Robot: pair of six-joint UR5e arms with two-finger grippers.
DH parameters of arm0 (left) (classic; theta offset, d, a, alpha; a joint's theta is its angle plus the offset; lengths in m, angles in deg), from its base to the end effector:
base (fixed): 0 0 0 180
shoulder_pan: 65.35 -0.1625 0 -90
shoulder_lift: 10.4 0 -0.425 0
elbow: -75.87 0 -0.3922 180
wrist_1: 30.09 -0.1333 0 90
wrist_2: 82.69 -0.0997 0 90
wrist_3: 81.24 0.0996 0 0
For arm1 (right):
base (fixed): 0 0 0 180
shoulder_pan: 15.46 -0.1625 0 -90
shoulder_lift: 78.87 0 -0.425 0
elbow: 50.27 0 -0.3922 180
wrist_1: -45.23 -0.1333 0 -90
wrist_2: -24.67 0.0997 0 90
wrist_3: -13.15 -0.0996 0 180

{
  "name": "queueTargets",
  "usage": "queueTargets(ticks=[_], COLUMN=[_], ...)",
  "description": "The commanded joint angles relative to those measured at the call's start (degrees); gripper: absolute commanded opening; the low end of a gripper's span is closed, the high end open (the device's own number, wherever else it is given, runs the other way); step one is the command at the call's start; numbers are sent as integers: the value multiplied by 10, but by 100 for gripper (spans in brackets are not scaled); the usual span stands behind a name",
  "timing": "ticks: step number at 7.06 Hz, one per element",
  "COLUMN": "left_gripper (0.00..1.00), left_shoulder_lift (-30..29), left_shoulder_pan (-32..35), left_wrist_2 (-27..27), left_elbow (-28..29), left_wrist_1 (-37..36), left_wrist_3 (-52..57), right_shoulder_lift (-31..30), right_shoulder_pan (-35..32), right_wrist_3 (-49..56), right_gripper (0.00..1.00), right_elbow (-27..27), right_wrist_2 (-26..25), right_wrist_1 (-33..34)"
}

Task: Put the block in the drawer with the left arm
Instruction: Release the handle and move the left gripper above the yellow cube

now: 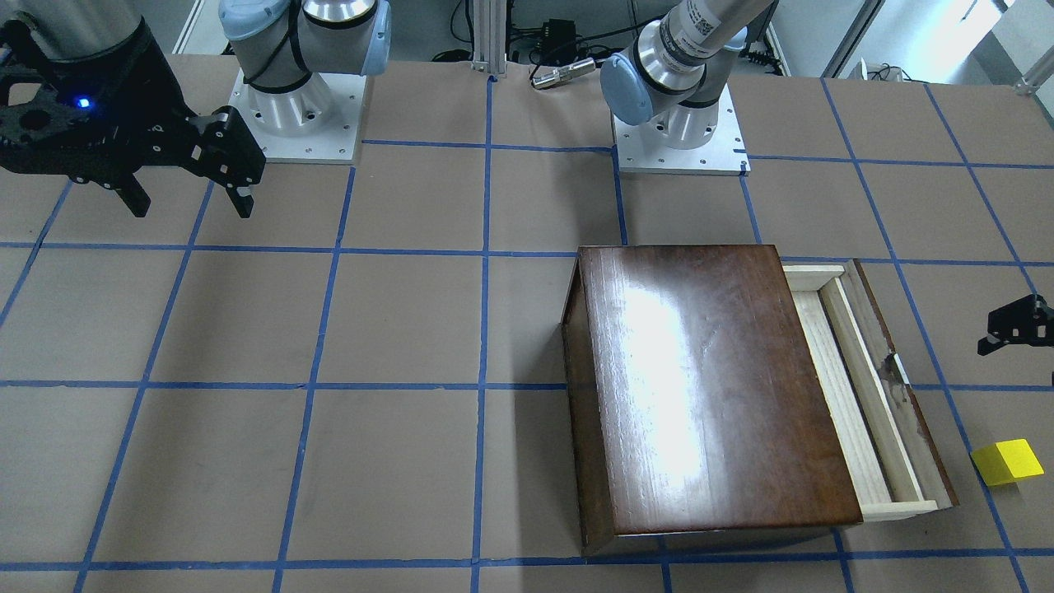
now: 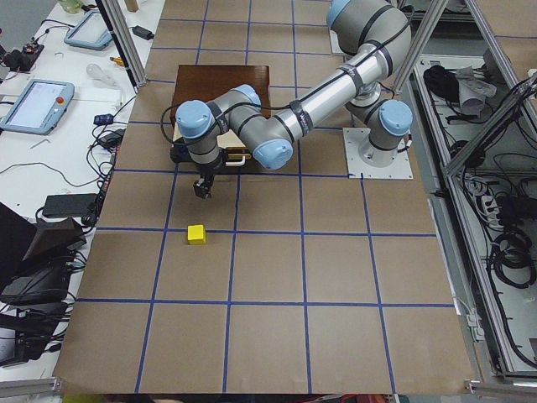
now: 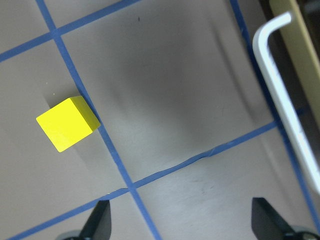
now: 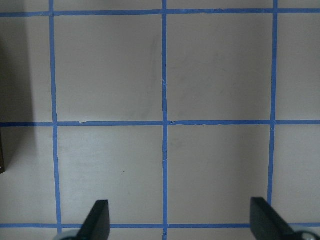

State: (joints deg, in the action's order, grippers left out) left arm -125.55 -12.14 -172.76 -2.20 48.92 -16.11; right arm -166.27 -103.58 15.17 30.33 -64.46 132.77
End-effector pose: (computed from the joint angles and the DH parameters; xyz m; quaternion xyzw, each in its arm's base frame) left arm 0.2875 -0.6068 0.3541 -0.2448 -0.9694 -0.0127 0.0147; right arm 0.1178 -0.5198 0.5417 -0.0015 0.9993 -0.0381 0.0063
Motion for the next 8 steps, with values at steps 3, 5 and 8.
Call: queueTargets(ticks=[3, 5, 8], left_gripper=[100, 100, 100], left_shoulder_lift=[-52, -88, -136], left_shoulder_pan=[-4, -16, -28], left_wrist_2=[-31, -27, 7], left_elbow=[13, 17, 17], left_wrist_1=[-82, -141, -186], left_wrist_3=[215, 361, 537], right_shoulder_lift=[-1, -1, -1], right_shoulder_pan=[1, 0, 0], right_wrist_3=[0, 0, 0], right_gripper=[100, 100, 100], right_elbow=[0, 0, 0], right_wrist_2=[0, -1, 0], right_wrist_1=[0, 0, 0])
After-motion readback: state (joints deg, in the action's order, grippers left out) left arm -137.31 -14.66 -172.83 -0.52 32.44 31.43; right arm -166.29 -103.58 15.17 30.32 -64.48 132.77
